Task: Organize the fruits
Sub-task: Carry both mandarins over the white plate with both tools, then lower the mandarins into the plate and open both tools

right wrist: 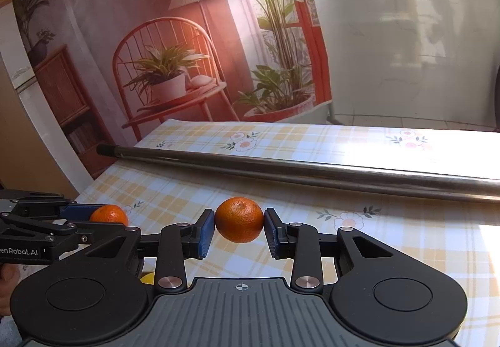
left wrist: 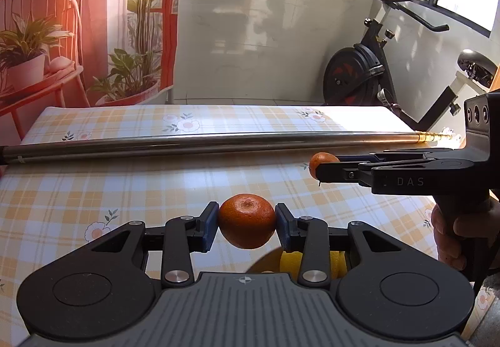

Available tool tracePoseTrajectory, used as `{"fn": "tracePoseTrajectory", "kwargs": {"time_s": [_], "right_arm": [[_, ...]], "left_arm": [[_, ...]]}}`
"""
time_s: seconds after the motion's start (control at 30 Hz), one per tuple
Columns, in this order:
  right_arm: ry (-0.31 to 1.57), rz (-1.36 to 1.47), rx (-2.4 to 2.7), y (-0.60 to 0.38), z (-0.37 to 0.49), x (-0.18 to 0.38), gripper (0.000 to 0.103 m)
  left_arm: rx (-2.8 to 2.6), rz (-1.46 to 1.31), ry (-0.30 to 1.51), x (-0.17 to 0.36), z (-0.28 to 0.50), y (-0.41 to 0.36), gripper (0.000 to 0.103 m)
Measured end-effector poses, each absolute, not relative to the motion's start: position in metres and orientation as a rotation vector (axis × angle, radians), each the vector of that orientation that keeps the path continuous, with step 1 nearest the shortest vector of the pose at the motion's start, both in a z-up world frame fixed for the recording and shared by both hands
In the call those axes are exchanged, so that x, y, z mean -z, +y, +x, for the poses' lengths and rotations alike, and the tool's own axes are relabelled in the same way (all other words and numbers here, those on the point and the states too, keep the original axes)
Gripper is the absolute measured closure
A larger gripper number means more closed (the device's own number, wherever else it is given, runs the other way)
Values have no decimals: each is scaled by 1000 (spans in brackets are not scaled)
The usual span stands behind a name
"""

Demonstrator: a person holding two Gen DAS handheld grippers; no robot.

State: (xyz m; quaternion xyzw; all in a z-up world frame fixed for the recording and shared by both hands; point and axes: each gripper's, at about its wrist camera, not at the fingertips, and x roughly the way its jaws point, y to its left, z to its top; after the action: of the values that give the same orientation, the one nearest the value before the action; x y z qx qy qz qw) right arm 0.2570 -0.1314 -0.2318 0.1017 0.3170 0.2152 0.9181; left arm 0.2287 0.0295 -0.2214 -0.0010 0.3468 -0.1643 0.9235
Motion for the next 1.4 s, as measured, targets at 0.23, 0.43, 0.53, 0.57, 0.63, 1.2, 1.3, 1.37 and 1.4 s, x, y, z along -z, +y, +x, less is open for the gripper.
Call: {"fn": "tracePoseTrajectory", "kwargs": {"time_s": [0.23,0.43,0.53,0.57,0.63,1.2,1.3,1.37,1.4], "right_arm": [[628,187,-454,-135,209,218,71],[622,161,-465,-135,173,212,71],[626,163,-472,-139,154,211,71],[629,162,-474,-140,148,212,71],[637,159,-481,-143,137,213,71],[776,175,-530,-149,98,238,71],[784,184,-543,-146,97,238,71],[799,182,-553,-143,98,239,71],[809,180,-556,-141,99,240,71]], "left_arm": [[345,-7,703,212,197,26,62],[357,-38,734,212,165,25,62],[364,-42,743,212,152,25,62],[368,-43,747,212,145,24,62],[376,-39,755,214,135,22,62],[467,-7,867,245,117,7,62],[469,-17,877,248,117,7,62],[471,-23,882,249,117,6,62],[472,-24,889,250,117,6,62]]}}
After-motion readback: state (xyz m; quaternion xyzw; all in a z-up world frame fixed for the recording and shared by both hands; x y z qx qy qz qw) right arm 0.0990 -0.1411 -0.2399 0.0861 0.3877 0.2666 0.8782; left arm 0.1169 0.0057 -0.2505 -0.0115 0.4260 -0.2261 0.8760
